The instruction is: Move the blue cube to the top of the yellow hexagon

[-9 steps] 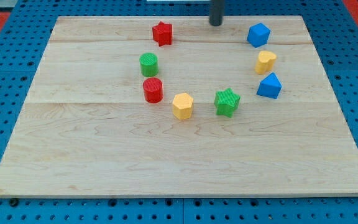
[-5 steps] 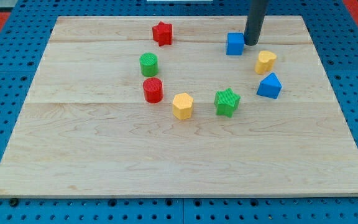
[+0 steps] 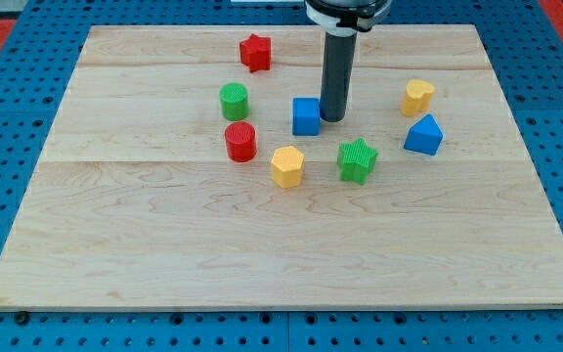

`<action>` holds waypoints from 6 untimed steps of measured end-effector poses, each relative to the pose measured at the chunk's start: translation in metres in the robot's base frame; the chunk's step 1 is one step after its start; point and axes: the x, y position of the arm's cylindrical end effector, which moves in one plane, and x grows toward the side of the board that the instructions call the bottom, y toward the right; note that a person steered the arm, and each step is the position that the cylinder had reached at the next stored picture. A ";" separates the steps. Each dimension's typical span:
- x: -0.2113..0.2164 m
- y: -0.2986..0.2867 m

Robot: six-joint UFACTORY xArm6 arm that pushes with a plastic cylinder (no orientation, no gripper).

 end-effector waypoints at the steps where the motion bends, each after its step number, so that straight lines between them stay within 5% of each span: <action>1: -0.010 0.028; 2: -0.025 0.031; 3: -0.027 -0.031; 6: 0.009 -0.017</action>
